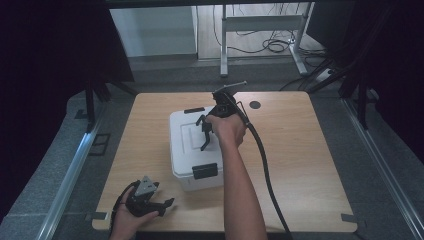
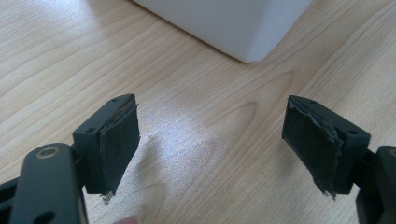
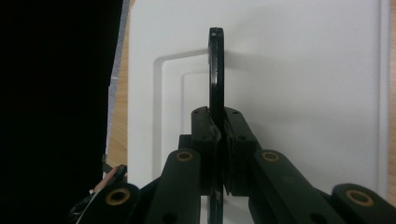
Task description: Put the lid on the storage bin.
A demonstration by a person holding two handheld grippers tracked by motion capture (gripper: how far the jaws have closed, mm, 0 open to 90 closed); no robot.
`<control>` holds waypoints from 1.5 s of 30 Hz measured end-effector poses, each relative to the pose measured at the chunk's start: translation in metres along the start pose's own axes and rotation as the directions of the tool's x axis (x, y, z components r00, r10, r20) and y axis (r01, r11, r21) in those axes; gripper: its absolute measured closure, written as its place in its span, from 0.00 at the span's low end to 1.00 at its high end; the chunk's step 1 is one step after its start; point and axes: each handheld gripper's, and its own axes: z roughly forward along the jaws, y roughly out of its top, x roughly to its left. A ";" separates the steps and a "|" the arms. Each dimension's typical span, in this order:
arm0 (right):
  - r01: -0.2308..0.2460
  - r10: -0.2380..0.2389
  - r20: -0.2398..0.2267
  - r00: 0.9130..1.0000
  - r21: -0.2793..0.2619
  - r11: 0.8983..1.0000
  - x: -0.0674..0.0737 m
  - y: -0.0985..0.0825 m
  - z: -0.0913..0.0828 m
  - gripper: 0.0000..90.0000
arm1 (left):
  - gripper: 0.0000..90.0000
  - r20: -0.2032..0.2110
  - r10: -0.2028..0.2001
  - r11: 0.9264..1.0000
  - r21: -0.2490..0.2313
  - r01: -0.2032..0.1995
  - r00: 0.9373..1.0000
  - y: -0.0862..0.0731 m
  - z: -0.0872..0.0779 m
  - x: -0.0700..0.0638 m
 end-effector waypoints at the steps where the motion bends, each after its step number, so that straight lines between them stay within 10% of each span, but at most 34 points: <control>1: -0.006 0.006 -0.003 1.000 0.002 1.000 -0.001 0.000 0.001 0.95 | 0.21 0.000 0.001 1.000 0.001 -0.001 1.000 0.000 0.000 0.000; 23: 0.006 -0.006 -0.049 0.999 -0.001 1.000 -0.011 -0.001 0.011 0.93 | 0.21 -0.003 0.001 1.000 0.005 -0.001 1.000 0.000 0.000 0.001; 31: 0.045 -0.045 -0.022 0.999 0.001 0.999 -0.013 0.001 0.006 0.68 | 0.21 -0.008 -0.003 1.000 0.001 0.003 1.000 -0.001 -0.001 0.003; 45: 0.238 -0.239 -0.003 0.971 -0.034 0.971 -0.019 -0.006 -0.020 0.44 | 0.21 -0.020 -0.003 1.000 0.006 0.003 1.000 -0.003 -0.002 0.003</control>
